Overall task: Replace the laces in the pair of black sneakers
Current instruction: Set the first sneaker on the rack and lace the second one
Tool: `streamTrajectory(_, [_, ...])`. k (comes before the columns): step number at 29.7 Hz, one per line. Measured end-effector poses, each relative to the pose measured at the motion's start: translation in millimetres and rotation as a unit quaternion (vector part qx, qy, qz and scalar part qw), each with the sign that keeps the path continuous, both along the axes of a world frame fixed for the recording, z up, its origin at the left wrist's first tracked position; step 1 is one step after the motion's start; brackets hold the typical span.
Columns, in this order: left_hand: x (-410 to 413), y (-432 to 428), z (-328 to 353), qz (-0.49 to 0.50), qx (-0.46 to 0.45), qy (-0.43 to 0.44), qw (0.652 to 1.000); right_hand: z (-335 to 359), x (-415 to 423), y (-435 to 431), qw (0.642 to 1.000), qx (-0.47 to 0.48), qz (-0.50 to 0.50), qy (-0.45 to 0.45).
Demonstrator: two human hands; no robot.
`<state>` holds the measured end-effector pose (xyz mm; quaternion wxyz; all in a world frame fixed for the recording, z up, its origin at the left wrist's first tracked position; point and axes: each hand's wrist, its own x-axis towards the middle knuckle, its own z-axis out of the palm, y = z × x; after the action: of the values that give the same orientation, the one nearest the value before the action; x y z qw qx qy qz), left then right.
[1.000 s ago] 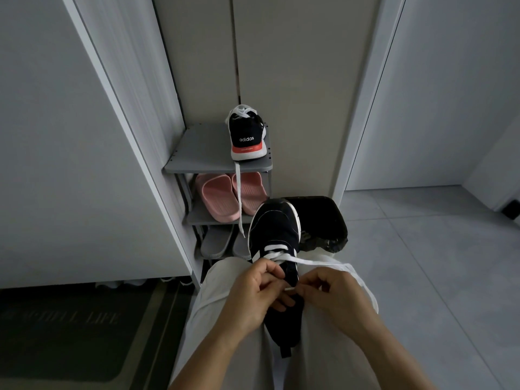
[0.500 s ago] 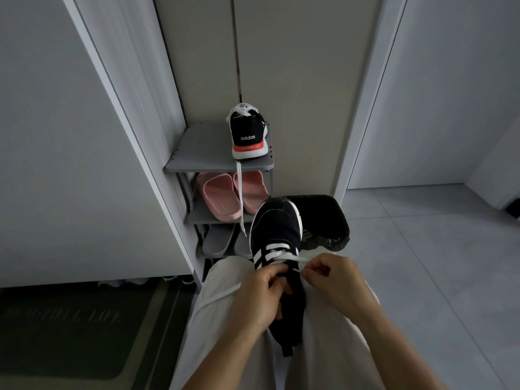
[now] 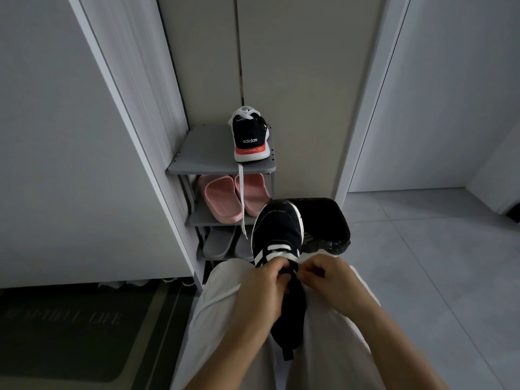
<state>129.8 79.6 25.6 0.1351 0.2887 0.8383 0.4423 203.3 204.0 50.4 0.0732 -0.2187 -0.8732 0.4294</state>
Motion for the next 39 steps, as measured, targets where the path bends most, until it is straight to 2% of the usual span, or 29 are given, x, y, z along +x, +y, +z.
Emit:
streamTrajectory(4, [2.4,-4.7,-6.5,-0.003,0.039,-0.027,0.999,0.2,-0.7,0.1,1.000,-0.004,0.006,0.002])
streamTrajectory(10, [-0.8,-2.0,-3.3,-0.015,0.038,-0.048,0.998,-3.5,-5.1,-1.3,1.000,0.013,-0.004,0.019])
streamTrajectory(13, [1.8,-13.8,7.3,-0.015,0.063,-0.059,0.996,-4.6,-2.3,1.9,1.000,-0.007,-0.006,0.003])
streamTrajectory(16, [-4.4,-49.7,17.6,0.007,0.063,-0.044,0.997,-6.4,9.3,12.4,0.999,0.033,0.012,-0.039])
streamTrajectory(18, [-21.3,-85.9,18.8,0.071,0.048,-0.041,0.995,-5.1,15.9,14.9,0.996,0.058,0.025,-0.069])
streamTrajectory(19, [-34.3,-107.1,17.1,0.125,0.041,-0.046,0.990,-5.8,17.4,13.8,0.991,0.103,0.031,-0.082])
streamTrajectory(22, [-81.5,-182.8,-4.9,0.308,0.008,-0.069,0.949,-19.0,20.9,5.6,0.937,0.350,-0.011,0.003])
streamTrajectory(24, [-106.2,-226.5,-22.2,0.378,-0.059,-0.093,0.919,-26.5,23.7,0.4,0.917,0.389,-0.061,0.059])
streamTrajectory(26, [-123.8,-249.8,-40.6,0.409,-0.133,-0.120,0.895,-36.5,25.9,2.7,0.915,0.384,-0.099,0.069])
streamTrajectory(28, [-118.2,-241.1,-40.4,0.361,-0.271,-0.073,0.889,-39.7,25.0,7.9,0.913,0.380,-0.134,0.068])
streamTrajectory(30, [-100.7,-206.3,-28.0,0.330,-0.305,0.020,0.893,-43.8,23.5,10.3,0.920,0.362,-0.128,0.074])
streamTrajectory(31, [-88.0,-183.1,-19.1,0.306,-0.266,0.081,0.910,-45.0,23.2,9.8,0.928,0.339,-0.129,0.087])
streamTrajectory(33, [-55.1,-131.0,-2.9,0.203,-0.127,0.184,0.953,-44.8,21.4,10.2,0.952,0.238,-0.141,0.131])
streamTrajectory(35, [-28.0,-83.3,5.6,0.068,-0.030,0.246,0.966,-39.6,17.5,14.2,0.969,0.097,-0.171,0.148])
streamTrajectory(36, [-19.0,-63.2,4.4,0.016,-0.017,0.289,0.957,-38.8,15.9,16.9,0.974,0.050,-0.178,0.134])
streamTrajectory(38, [-10.6,-34.2,0.1,-0.040,-0.046,0.341,0.938,-42.7,12.5,26.2,0.978,0.063,-0.194,0.052])
streamTrajectory(39, [-9.3,-25.5,0.0,-0.037,-0.068,0.351,0.933,-46.6,11.4,29.4,0.978,0.062,-0.198,0.009])
